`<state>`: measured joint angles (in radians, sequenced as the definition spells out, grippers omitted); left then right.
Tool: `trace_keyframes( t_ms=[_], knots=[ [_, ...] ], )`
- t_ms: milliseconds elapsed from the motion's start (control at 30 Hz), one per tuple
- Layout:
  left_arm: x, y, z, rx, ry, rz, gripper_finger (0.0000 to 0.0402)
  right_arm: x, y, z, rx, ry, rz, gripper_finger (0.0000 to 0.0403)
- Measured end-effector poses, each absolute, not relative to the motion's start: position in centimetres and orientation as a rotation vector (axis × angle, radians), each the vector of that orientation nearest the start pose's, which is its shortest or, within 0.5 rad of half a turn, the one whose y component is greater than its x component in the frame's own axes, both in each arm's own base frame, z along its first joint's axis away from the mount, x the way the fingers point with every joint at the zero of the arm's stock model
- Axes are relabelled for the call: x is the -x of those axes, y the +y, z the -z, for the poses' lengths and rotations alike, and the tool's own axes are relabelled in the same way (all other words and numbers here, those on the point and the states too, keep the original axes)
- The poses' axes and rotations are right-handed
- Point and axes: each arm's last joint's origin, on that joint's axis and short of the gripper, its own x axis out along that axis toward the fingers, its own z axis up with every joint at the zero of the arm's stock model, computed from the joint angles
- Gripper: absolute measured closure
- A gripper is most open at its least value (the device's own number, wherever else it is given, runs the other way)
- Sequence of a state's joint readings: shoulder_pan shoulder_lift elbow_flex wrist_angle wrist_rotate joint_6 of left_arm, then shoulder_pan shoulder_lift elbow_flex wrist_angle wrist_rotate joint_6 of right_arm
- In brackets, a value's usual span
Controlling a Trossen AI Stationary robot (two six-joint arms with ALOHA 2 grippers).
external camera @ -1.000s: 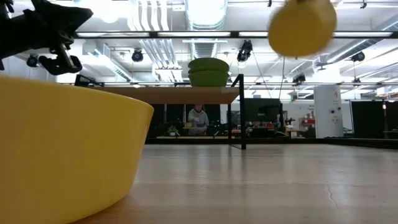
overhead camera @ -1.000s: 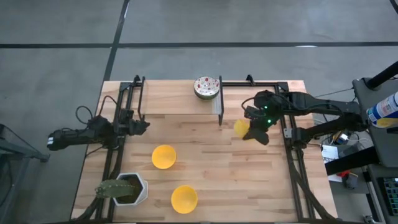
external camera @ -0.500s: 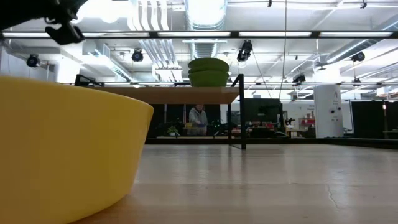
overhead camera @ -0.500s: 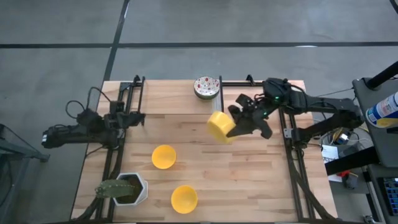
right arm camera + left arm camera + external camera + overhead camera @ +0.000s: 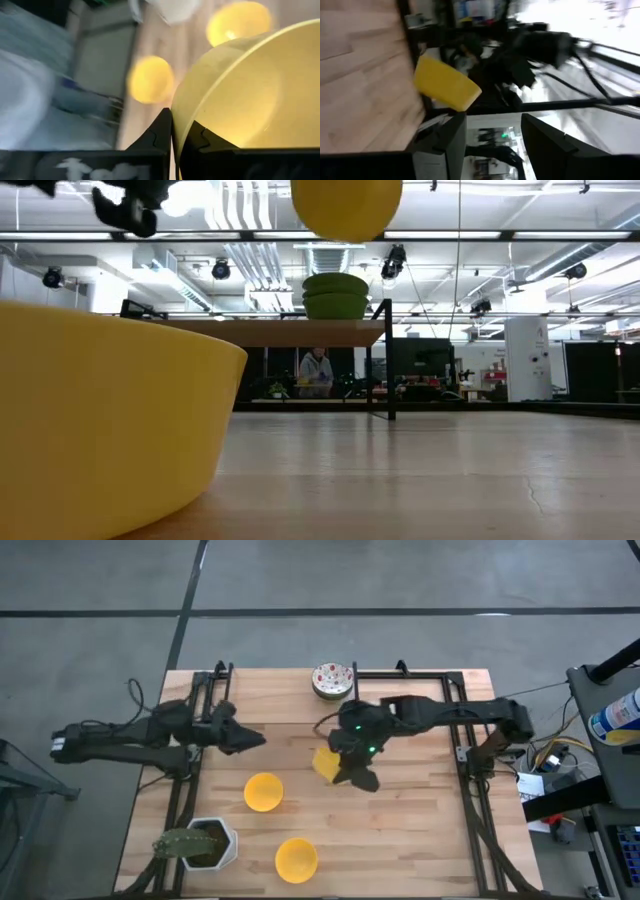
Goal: Pick & Place Mini bowls
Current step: Put the top yellow bowl on the shelf
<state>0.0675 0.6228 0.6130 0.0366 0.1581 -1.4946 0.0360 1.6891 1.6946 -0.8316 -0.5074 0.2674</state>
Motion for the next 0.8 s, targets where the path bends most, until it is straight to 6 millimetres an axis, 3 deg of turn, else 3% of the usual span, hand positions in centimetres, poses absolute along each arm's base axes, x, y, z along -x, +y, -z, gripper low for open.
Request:
trace_keyframes(
  t_ms=[167,267,467,800],
  knots=[
    [-15.8,0.5,-34.0,1.509,0.216,-0.017,0.0221,-37.2,3.9,-35.8,-0.194,1.036,-0.307,0.0394],
    [-16.2,0.5,-34.3,1.521,0.344,-0.132,0.0221,-37.7,4.8,-35.6,-0.05,1.109,-0.288,0.0394],
    [-18.4,0.7,-35.9,1.563,0.398,-0.174,0.0221,-39.2,6.9,-35.2,0.121,1.116,-0.342,0.0394],
    [-23.6,0.3,-34.2,1.708,0.71,-0.133,0.0221,-41.6,9.6,-33.5,0.263,1.149,-0.447,0.0394]
  ],
)
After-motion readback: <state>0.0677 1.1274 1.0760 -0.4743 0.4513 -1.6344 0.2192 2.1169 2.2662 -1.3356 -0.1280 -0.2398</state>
